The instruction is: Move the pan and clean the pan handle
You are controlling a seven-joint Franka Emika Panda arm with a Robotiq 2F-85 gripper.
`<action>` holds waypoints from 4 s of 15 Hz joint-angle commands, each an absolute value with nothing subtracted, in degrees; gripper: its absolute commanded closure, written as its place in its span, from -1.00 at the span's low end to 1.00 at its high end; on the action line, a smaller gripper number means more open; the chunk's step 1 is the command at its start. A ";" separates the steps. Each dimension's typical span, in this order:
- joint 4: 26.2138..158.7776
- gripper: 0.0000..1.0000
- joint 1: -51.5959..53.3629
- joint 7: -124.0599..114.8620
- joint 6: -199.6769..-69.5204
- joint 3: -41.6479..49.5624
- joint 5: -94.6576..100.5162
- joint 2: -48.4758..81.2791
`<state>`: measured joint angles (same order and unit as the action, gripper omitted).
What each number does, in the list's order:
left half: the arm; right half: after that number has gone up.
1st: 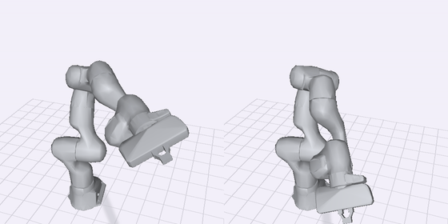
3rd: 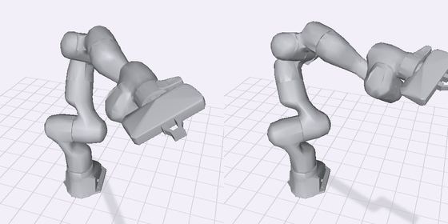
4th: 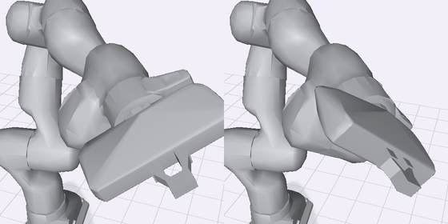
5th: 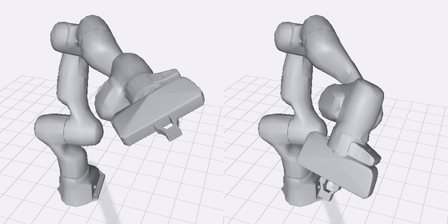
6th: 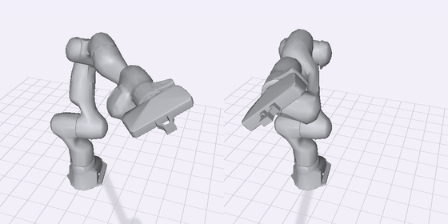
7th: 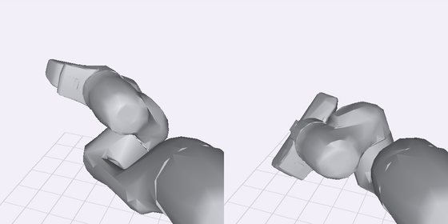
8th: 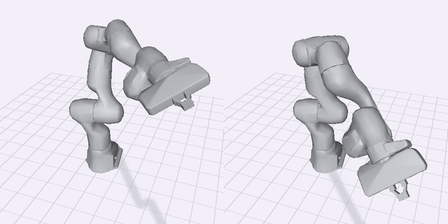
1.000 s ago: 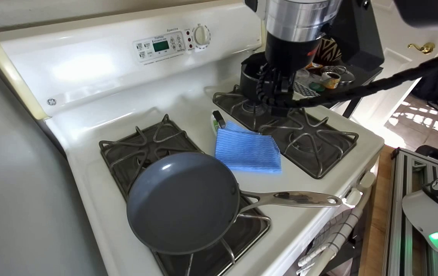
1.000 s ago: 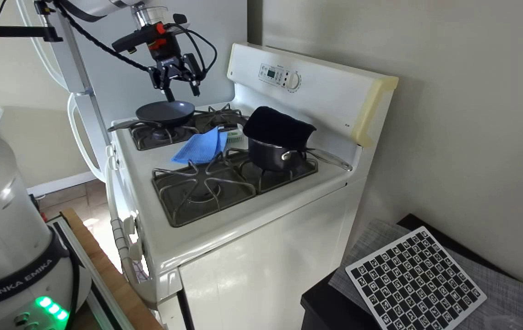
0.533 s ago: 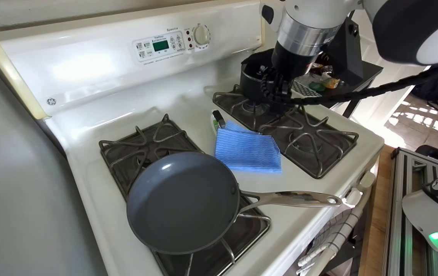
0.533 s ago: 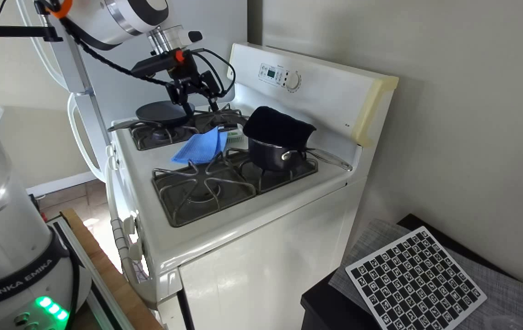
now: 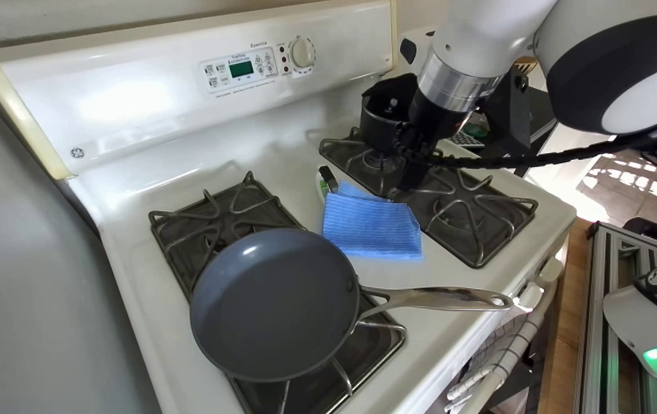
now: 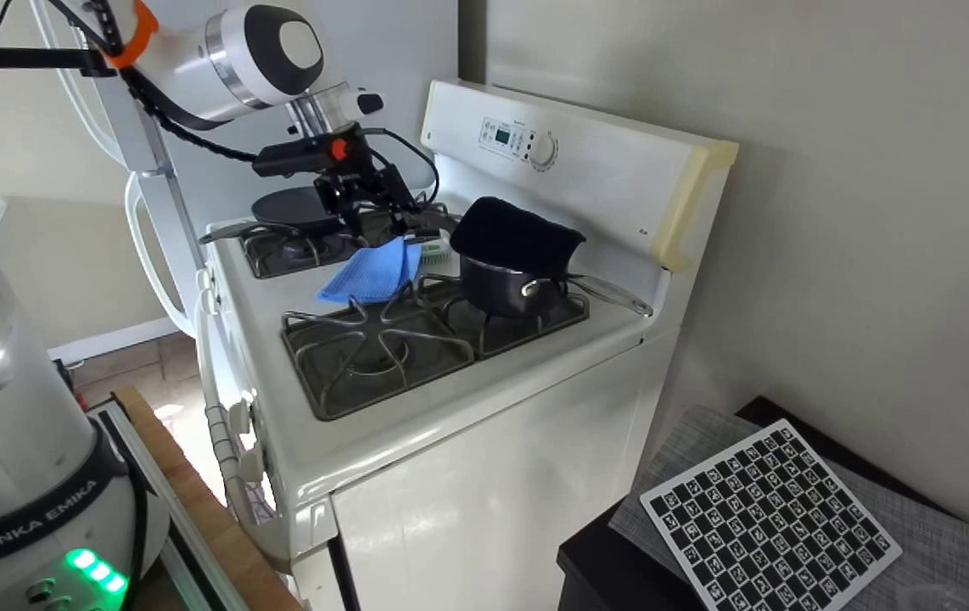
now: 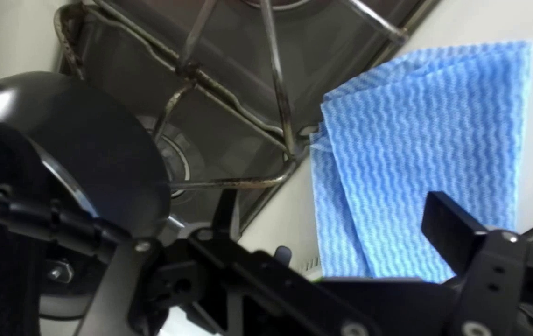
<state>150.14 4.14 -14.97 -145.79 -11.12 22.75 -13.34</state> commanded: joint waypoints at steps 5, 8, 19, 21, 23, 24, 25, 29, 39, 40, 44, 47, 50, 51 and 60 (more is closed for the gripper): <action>153.23 -1.00 3.71 -16.73 -159.55 -10.61 22.14 -5.61; 152.66 -1.00 3.93 -15.02 -166.34 -10.32 20.51 -1.56; 150.19 -1.00 3.76 -12.19 -171.36 -11.60 18.47 7.00; 149.93 -1.00 3.73 -11.78 -171.88 -12.15 17.72 8.34; 149.65 -0.59 3.26 -9.97 -171.62 -13.49 15.92 9.46; 149.39 -0.48 3.51 -10.36 -170.77 -13.04 16.89 9.12; 149.16 -0.31 3.29 -9.40 -170.38 -13.50 15.80 9.22; 148.61 0.35 3.56 -10.36 -167.07 -13.01 15.39 7.33; 143.10 1.00 8.37 -4.77 -144.50 -11.95 3.60 -4.63; 142.15 1.00 8.57 -5.46 -142.22 -12.07 4.02 -5.65; 138.02 1.00 10.94 -4.45 -132.84 -12.96 0.37 -9.91; 135.74 1.00 13.23 -5.98 -127.34 -14.20 -1.77 -11.53; 135.22 1.00 15.13 -8.36 -124.37 -16.09 -2.62 -11.92; 135.28 1.00 15.74 -8.20 -124.31 -16.49 -3.14 -11.75; 135.43 1.00 16.42 -7.38 -125.35 -17.20 -2.00 -10.85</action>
